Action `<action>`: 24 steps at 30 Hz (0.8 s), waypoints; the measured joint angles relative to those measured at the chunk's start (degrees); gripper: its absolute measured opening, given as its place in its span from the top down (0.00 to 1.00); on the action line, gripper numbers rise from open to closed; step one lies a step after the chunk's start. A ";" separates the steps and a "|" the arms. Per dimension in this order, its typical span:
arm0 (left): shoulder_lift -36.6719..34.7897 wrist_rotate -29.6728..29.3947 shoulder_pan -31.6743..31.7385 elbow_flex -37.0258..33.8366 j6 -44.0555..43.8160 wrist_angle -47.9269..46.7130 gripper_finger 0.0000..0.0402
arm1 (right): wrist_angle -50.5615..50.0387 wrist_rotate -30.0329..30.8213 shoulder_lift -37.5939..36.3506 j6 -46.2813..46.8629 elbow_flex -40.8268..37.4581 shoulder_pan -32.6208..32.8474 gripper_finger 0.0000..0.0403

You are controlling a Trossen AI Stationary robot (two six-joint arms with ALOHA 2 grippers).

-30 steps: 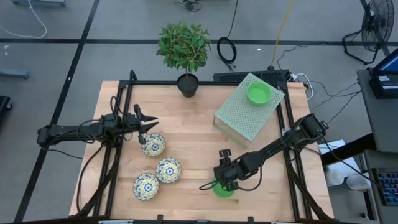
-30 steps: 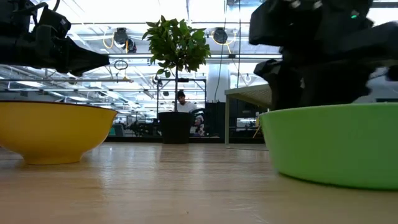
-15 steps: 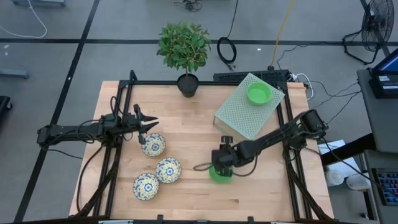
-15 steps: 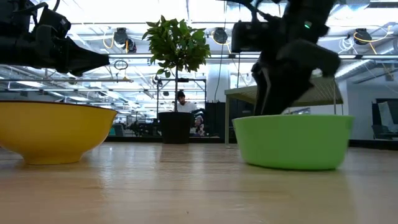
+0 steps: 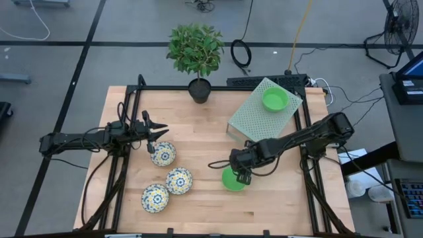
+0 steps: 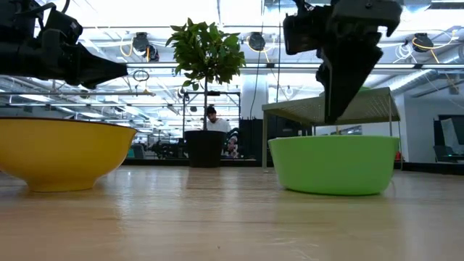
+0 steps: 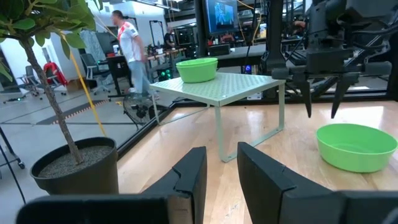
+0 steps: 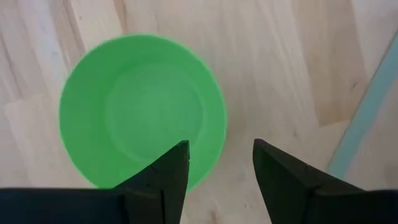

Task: Pick & Place Mini bowls
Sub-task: Stack the green bowl on the green bowls on the shelf

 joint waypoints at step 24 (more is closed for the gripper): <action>-0.01 0.02 0.00 0.00 0.00 0.00 0.77 | 15.20 0.28 0.01 0.26 -10.64 0.19 0.59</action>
